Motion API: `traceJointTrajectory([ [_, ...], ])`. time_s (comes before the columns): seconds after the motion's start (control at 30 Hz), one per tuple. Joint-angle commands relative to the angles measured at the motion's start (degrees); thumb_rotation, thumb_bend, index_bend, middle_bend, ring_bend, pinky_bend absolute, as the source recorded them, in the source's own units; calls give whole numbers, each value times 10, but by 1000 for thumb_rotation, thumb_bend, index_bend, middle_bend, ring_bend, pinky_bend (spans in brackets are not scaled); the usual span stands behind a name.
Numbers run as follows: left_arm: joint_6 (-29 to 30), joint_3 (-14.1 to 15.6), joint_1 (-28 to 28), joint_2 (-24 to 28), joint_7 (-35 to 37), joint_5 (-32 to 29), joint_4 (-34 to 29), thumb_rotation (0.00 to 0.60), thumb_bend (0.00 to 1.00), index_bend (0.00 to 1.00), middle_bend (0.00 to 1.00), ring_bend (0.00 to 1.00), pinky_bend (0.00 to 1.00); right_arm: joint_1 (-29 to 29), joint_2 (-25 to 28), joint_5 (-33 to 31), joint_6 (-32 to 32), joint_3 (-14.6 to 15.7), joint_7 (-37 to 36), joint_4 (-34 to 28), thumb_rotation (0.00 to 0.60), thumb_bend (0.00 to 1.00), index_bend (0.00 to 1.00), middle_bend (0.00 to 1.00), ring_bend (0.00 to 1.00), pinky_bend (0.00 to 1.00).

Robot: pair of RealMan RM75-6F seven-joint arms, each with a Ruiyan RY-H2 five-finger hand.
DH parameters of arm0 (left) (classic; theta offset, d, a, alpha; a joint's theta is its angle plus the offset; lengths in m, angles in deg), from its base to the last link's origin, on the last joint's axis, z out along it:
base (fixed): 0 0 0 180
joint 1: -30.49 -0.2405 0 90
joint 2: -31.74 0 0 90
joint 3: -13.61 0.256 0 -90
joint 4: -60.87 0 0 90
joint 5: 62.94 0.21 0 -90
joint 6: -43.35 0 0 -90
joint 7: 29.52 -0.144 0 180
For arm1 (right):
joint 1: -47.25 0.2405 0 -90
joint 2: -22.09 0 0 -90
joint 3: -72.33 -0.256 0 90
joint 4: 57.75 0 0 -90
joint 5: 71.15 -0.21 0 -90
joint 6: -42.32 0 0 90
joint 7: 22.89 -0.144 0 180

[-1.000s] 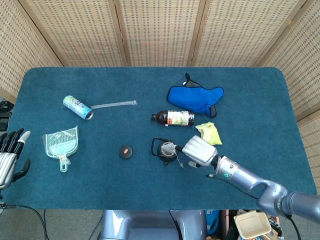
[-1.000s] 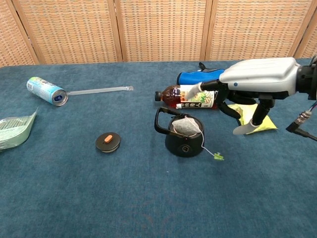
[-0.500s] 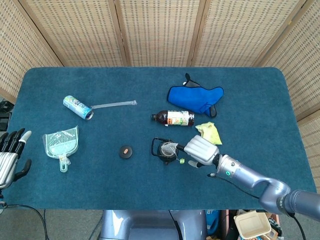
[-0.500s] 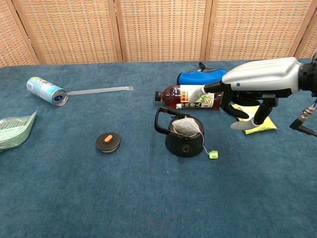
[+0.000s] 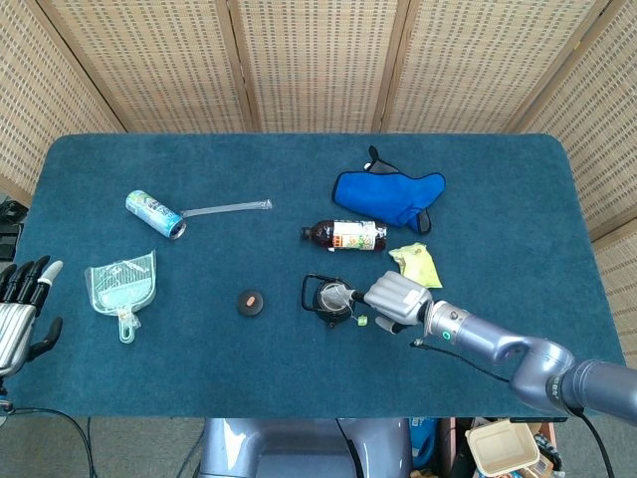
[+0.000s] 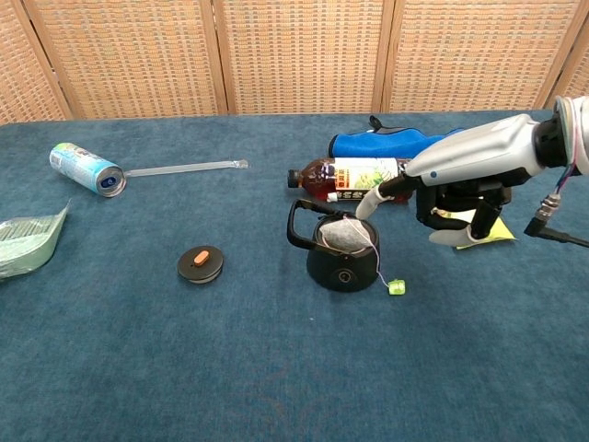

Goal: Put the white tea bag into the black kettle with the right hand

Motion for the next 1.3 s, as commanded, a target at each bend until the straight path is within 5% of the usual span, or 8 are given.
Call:
traceJointTrajectory([
  [0.03,0,0,0,0,1,0,1,600,479,29,0,0,0,12,-2,-13,20,-2,5,-1,600,670,0,830,840,880],
  [1.3,0,4,-7,-5,13,-5,14,600,479,29,0,0,0,48,-64,-70,97,-3,51,51,600,670,0,826,840,880],
])
